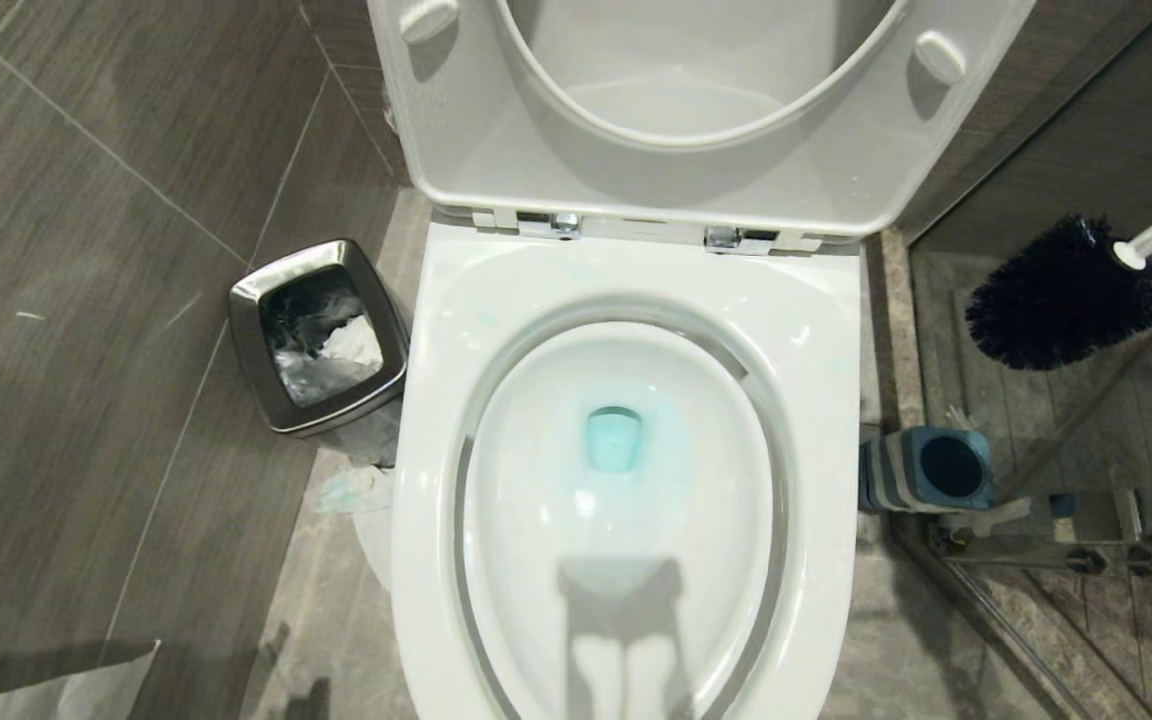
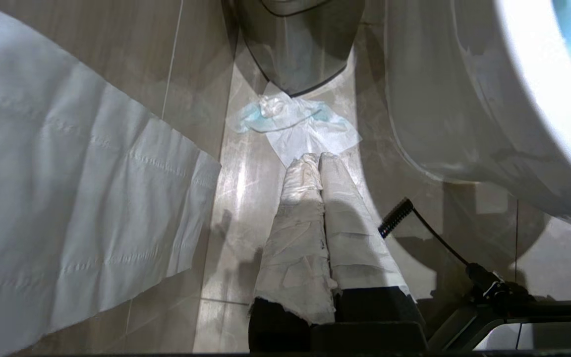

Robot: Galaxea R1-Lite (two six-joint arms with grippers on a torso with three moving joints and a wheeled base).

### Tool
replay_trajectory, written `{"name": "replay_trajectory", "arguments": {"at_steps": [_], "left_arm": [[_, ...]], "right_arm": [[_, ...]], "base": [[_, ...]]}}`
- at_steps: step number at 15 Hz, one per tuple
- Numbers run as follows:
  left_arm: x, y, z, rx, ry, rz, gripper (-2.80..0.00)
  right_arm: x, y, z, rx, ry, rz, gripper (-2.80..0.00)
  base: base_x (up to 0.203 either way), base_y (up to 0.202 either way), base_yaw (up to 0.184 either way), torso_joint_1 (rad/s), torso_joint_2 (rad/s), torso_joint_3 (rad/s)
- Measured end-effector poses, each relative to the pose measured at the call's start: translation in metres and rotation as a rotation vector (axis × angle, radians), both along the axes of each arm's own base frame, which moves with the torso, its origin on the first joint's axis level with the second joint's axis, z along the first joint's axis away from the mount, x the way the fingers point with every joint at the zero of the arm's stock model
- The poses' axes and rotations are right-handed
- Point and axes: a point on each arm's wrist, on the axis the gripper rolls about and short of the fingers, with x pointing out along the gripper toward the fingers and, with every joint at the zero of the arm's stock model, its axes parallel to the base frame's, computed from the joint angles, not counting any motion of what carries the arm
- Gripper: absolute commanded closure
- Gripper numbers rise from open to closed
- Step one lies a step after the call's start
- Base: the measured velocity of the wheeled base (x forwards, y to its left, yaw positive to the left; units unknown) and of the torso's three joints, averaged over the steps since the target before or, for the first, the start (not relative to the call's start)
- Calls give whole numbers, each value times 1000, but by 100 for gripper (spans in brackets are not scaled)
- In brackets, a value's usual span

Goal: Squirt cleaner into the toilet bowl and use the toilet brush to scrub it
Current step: Scrub the toilet bowl

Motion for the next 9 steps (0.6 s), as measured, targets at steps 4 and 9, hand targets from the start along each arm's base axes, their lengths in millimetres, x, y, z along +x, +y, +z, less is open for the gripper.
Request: {"name": "replay_trajectory", "arguments": {"at_steps": [4,9], "left_arm": [[0,0,0,-1,1,1,0],[0,0,0,-3,2,1,0]], "right_arm": [[3,3,0,0,8,34,0],[20,10,-1,-1,42,56,0]], "base": [[0,0,0,4,4,196],[0,0,0,2,2,204]]}}
